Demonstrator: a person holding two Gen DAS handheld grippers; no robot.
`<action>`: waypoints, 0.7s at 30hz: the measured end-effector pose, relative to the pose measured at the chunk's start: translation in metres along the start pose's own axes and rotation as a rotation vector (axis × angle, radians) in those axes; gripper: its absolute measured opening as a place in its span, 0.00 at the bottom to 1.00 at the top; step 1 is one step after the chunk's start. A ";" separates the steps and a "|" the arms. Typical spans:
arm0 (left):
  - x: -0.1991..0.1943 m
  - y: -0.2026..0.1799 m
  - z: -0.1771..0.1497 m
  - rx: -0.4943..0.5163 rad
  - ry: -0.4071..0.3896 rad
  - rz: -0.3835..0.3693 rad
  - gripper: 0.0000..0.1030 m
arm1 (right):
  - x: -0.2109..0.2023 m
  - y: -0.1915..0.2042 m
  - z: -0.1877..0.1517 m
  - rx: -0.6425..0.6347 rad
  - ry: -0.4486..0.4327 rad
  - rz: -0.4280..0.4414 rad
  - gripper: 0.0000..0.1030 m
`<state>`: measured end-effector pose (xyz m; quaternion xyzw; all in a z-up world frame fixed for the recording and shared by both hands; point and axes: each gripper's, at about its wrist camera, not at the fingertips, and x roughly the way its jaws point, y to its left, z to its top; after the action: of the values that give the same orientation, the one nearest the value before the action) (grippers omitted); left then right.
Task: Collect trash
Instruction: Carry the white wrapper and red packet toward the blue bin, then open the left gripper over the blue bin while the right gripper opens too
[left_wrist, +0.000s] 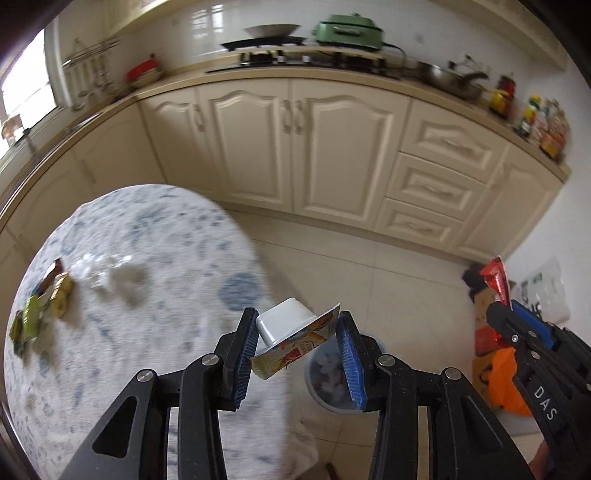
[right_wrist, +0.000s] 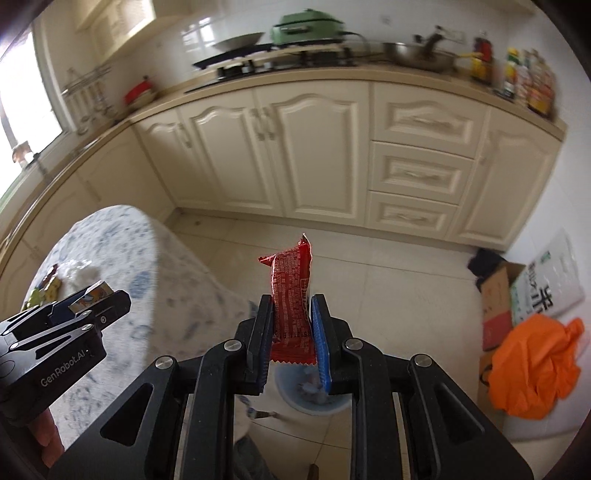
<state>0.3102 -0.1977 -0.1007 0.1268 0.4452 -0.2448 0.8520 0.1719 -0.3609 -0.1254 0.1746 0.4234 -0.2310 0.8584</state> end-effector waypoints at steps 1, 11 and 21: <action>0.003 -0.007 0.001 0.014 0.005 -0.010 0.38 | -0.002 -0.008 -0.002 0.013 0.000 -0.014 0.20; 0.031 -0.067 0.012 0.110 0.022 -0.069 0.61 | -0.017 -0.070 -0.031 0.140 0.030 -0.123 0.20; 0.030 -0.055 0.000 0.108 0.007 -0.025 0.77 | 0.001 -0.060 -0.030 0.119 0.063 -0.090 0.20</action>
<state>0.2959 -0.2533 -0.1252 0.1682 0.4359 -0.2785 0.8391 0.1200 -0.3965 -0.1501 0.2132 0.4430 -0.2884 0.8217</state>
